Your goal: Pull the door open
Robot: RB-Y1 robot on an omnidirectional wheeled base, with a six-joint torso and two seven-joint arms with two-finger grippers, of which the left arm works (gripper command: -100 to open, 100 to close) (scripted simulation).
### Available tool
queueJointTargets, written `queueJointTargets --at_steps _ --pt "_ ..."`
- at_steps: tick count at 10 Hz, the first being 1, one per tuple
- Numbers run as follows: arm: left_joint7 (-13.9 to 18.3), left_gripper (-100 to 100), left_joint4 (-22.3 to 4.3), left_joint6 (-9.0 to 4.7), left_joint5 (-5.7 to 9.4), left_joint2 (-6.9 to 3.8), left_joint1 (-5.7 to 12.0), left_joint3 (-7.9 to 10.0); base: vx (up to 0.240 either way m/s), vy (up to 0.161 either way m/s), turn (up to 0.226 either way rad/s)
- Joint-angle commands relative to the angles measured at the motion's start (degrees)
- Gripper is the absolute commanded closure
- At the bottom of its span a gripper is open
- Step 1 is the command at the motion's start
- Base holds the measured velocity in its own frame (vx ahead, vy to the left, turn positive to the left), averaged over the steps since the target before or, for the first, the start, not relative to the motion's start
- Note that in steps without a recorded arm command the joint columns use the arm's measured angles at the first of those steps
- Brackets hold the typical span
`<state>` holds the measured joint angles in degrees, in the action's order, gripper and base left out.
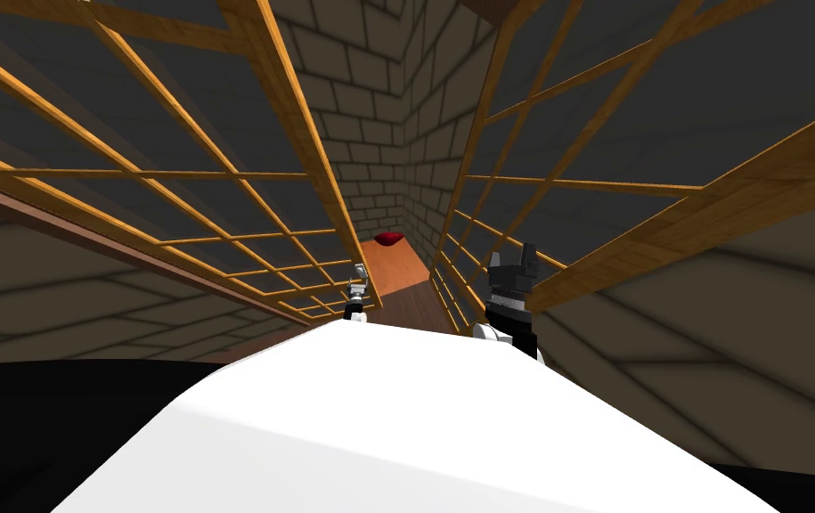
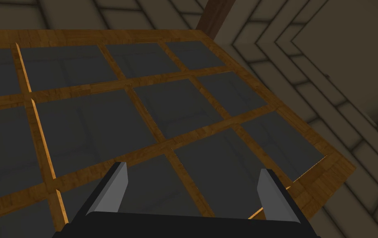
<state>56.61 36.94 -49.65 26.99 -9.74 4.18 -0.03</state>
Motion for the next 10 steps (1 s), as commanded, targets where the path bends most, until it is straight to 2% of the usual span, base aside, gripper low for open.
queueJointTargets --at_steps 1,2,3,5,6,9,10 --pt "2.9 -100 0.1 0.05 1.11 0.06 0.13 -0.49 -0.054 0.007 -0.049" --pt "4.3 -100 0.1 0.09 2.01 0.11 0.25 -0.88 -0.077 0.010 -0.076" --pt "5.2 -100 0.1 0.09 2.01 0.11 0.25 -0.88 -0.063 0.013 -0.023" --pt "8.8 -100 0.2 0.18 3.69 0.19 0.46 -1.61 -0.075 0.024 -0.048" --pt "9.6 -100 0.2 0.18 3.69 0.19 0.46 -1.61 -0.062 0.013 -0.027" --pt "14.8 -100 0.2 0.29 5.72 0.29 0.73 -2.50 -0.061 0.016 -0.047" --pt "15.2 -100 0.2 0.29 5.72 0.29 0.73 -2.50 -0.046 0.019 -0.013"
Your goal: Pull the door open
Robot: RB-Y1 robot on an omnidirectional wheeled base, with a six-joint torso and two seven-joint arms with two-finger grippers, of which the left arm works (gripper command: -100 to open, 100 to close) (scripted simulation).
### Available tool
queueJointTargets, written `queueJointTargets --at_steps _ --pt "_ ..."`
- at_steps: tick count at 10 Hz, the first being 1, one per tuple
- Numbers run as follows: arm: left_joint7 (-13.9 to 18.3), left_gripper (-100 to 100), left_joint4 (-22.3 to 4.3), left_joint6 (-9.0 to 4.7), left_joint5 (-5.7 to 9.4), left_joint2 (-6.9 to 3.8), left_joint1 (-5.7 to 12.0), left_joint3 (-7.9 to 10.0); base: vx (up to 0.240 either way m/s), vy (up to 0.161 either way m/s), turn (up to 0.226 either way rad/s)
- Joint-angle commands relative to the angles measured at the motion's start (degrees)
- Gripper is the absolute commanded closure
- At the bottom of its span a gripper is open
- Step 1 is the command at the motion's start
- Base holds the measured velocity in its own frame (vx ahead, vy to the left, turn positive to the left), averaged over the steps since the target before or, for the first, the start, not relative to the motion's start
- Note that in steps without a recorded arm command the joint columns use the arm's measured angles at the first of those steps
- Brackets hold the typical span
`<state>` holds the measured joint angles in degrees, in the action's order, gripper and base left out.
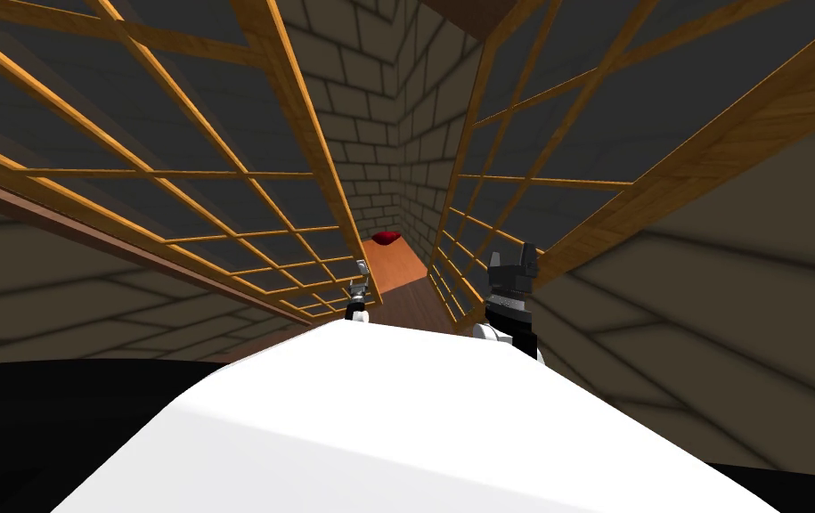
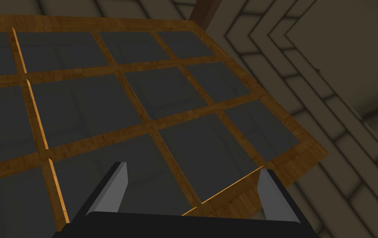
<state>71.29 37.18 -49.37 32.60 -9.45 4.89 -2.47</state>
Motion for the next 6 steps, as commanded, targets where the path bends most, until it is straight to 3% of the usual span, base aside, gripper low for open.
queueJointTargets --at_steps 1,4,5,6 --pt "2.0 -100 0.0 0.03 0.64 0.03 0.09 -0.28 -0.035 0.005 -0.018" --pt "5.4 -100 0.1 0.09 1.78 0.09 0.23 -0.77 -0.043 0.007 -0.030" --pt "4.6 -100 0.0 0.07 1.54 0.07 0.20 -0.67 -0.018 0.005 -0.004" --pt "6.4 -100 -0.4 -0.26 1.85 -1.42 -0.47 -0.53 0.124 0.001 -0.098"
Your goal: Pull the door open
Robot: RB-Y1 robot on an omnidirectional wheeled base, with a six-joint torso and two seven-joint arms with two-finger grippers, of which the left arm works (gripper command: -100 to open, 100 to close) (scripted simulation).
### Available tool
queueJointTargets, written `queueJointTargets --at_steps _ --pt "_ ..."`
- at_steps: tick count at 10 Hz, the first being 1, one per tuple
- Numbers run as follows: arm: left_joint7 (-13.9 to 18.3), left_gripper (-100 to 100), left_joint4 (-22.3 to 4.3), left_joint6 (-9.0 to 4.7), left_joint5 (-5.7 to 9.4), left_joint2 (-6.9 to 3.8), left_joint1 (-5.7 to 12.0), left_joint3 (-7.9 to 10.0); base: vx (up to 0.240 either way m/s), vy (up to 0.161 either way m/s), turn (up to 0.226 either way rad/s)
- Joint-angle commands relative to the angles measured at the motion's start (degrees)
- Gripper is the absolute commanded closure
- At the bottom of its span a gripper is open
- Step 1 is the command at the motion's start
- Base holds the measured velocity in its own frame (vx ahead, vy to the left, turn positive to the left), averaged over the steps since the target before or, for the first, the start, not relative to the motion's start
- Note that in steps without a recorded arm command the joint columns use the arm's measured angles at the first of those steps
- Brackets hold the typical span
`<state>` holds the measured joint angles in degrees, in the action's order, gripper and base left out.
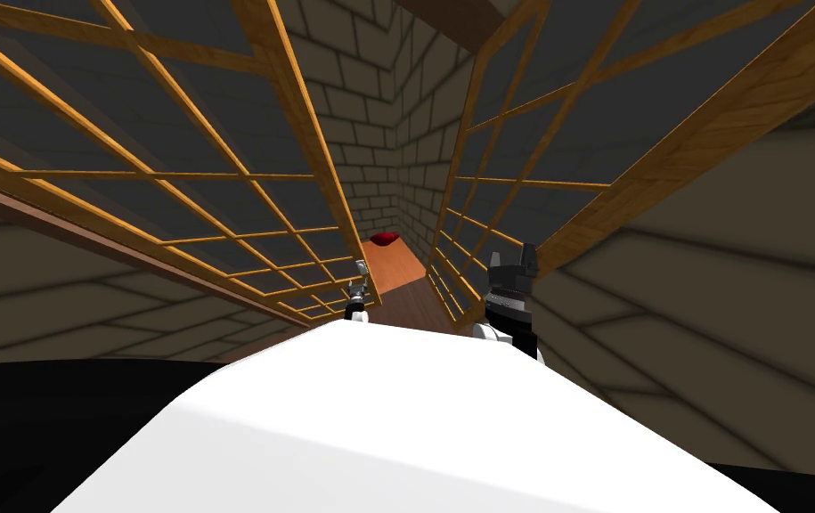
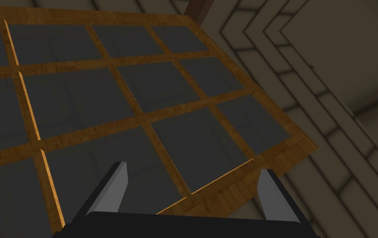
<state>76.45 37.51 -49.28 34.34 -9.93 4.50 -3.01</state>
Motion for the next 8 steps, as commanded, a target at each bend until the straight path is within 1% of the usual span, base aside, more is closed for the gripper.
queueJointTargets --at_steps 1,2,3,4,5,6,7,8 --pt "1.7 -100 -0.8 -0.44 0.18 -1.38 -0.28 0.06 0.225 0.016 -0.088" --pt "2.8 -100 -1.1 -0.66 0.36 -2.38 -0.73 0.16 0.247 0.033 -0.085" --pt "2.8 -100 -1.1 -0.66 0.36 -2.38 -0.73 0.16 0.145 0.007 -0.028" --pt "4.5 -100 -1.5 -1.02 0.65 -3.98 -1.46 0.33 0.126 -0.030 -0.098" --pt "5.6 -100 -1.8 -1.24 0.83 -5.00 -1.92 0.44 0.185 0.000 -0.119" --pt "5.6 -100 -1.8 -1.24 0.83 -5.00 -1.92 0.44 0.134 0.016 -0.033" --pt "5.6 -100 -1.8 -1.24 0.83 -5.00 -1.92 0.44 0.041 0.008 0.012" --pt "7.4 -100 -2.2 -1.60 1.13 -6.65 -2.66 0.62 0.121 0.008 -0.116"
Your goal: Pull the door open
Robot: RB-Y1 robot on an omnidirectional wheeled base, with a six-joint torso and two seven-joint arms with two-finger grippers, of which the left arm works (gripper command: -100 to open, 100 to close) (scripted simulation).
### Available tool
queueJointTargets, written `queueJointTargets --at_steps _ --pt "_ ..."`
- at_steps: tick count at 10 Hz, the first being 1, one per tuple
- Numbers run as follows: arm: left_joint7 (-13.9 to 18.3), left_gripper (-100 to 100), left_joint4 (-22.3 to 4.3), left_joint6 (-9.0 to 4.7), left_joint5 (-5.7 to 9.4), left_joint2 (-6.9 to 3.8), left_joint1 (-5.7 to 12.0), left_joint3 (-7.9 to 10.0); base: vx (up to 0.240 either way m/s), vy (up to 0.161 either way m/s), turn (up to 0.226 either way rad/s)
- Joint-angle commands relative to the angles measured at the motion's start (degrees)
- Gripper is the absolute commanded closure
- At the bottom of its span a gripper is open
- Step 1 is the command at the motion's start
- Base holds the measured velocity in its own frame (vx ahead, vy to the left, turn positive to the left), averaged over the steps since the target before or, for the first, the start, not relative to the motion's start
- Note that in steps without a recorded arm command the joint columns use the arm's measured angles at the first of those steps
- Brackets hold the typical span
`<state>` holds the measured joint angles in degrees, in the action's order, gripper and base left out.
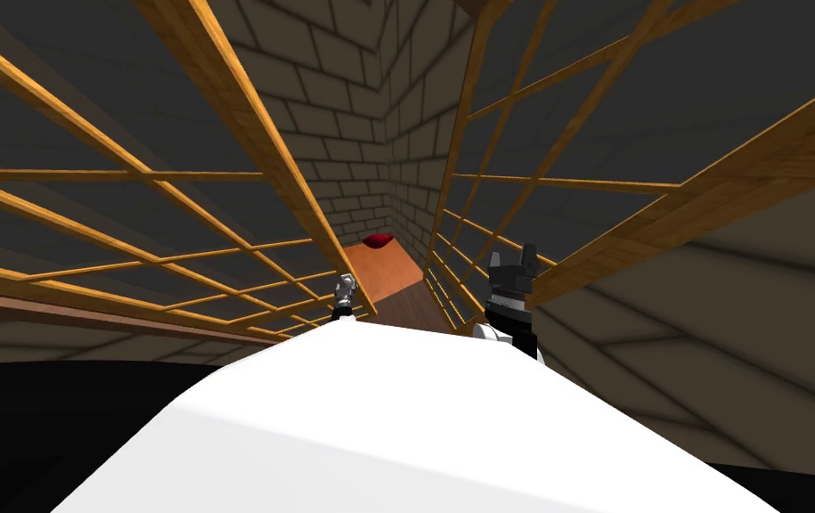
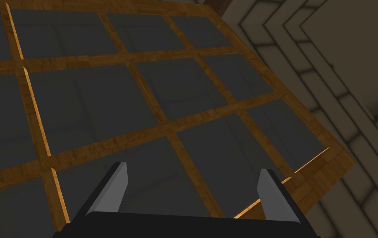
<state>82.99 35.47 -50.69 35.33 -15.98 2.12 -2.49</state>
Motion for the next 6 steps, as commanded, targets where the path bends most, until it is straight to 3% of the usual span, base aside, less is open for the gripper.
queueJointTargets --at_steps 1,2,3,6 --pt "1.3 -100 -0.3 -0.31 0.22 -1.09 -0.51 0.15 0.192 0.031 -0.090" --pt "1.1 -100 -0.9 -0.45 0.07 -0.83 -0.13 -0.01 0.080 0.019 -0.011" --pt "1.1 100 -0.9 -0.45 0.07 -0.83 -0.13 -0.01 -0.018 -0.001 0.024" --pt "1.1 100 -0.9 -0.45 0.07 -0.83 -0.13 -0.01 -0.020 -0.005 -0.008"
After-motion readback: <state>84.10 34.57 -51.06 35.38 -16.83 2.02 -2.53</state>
